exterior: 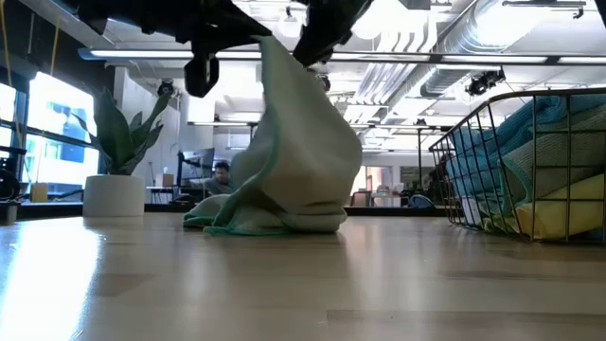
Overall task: Fold microfiber towels
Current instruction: Fold the green microfiber cloth
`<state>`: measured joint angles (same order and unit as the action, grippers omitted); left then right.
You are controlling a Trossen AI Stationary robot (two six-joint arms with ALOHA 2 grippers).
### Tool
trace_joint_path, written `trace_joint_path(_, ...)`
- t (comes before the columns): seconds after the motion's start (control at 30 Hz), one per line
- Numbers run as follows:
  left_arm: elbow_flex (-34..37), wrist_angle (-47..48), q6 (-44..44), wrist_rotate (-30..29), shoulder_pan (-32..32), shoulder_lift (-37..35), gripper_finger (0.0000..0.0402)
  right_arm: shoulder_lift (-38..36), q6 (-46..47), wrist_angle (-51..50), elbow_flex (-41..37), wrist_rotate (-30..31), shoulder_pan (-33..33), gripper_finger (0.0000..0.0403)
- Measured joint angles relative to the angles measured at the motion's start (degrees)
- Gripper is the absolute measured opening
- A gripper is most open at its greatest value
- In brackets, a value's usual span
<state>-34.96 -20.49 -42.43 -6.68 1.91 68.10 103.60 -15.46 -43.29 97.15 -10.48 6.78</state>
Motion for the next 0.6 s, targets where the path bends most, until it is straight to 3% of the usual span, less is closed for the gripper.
trace_joint_path(0.17, 0.00, -1.63, -2.99, -1.70, 0.47, 0.00, 0.0001, -1.64, 0.49, -8.93, 5.88, 12.24, 0.08, 0.0097)
trace_joint_path(0.3, 0.00, -5.39, -4.11, -4.95, 2.52, 0.00, 0.0000, -3.35, 6.23, -14.24, 11.87, 13.50, -0.38, 0.0098)
trace_joint_path(0.43, 0.00, -7.07, -8.16, -11.72, 5.06, 0.00, 0.0000, -5.75, 12.15, -11.32, 13.85, 16.31, -2.76, 0.0099)
trace_joint_path(0.6, 0.00, -9.39, -13.91, -18.55, 8.00, 0.00, 0.0000, -5.64, 18.57, -10.55, 13.79, 33.05, -7.37, 0.0099)
